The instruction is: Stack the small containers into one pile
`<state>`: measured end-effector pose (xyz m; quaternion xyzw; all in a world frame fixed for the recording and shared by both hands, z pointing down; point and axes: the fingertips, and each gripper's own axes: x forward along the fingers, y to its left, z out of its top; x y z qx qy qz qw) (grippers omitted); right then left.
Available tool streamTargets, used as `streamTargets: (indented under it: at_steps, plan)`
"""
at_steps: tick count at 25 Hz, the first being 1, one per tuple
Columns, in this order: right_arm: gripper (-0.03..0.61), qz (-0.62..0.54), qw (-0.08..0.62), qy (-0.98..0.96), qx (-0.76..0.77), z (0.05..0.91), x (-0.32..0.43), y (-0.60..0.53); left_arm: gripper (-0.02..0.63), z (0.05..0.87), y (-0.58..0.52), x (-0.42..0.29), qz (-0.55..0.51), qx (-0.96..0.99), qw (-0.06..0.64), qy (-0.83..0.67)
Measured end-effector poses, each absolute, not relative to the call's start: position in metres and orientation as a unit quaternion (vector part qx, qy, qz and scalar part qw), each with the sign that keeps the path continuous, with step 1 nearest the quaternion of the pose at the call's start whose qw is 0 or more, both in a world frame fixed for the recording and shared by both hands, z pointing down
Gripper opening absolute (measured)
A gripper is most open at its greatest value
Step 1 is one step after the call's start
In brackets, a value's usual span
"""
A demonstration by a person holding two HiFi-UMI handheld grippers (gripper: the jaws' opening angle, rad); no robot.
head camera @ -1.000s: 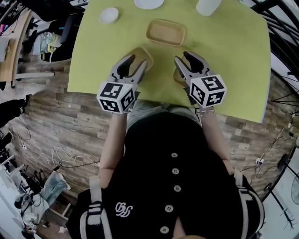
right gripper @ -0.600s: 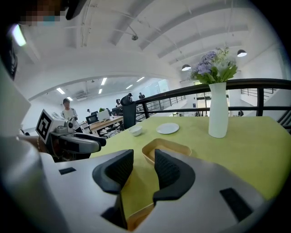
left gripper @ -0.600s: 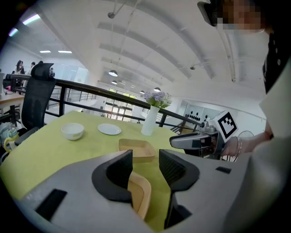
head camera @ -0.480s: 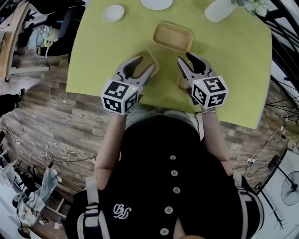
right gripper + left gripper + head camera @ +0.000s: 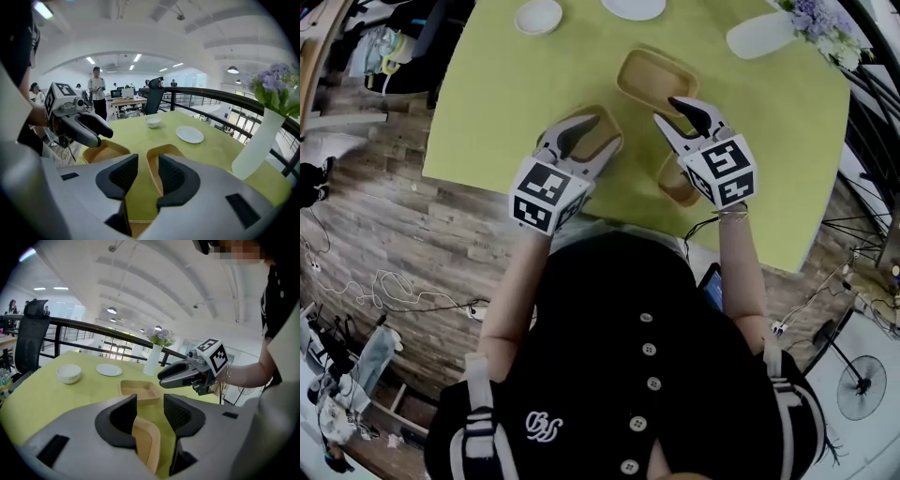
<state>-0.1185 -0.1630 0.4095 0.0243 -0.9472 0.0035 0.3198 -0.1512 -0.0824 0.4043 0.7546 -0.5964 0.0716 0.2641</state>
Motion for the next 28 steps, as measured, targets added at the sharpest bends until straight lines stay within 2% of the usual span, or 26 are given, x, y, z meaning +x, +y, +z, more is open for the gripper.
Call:
streamTargets:
  at_steps: [6,15,19,24,28]
  plan:
    - [0.143,-0.059,0.359,-0.931,-0.001,0.417,-0.122,-0.190,0.190,0.407,-0.099,-0.141,0.066,0.759,0.270,-0.589]
    - [0.133,-0.074,0.397,-0.915,-0.011,0.444,-0.142,-0.253,0.189,0.412,-0.122,-0.145,0.049,0.756,0.282,-0.589]
    - [0.133,-0.093,0.423,-0.901,-0.029,0.459,-0.153,-0.264,0.189,0.420,-0.123,-0.149,0.049,0.751,0.292,-0.590]
    - [0.132,-0.181,0.471,-0.861,-0.061,0.485,-0.158,-0.274,0.184,0.421,-0.127,-0.152,0.041,0.747,0.293,-0.595]
    - [0.124,-0.181,0.482,-0.854,-0.080,0.497,-0.165,-0.275,0.181,0.425,-0.128,-0.152,0.038,0.745,0.298,-0.596]
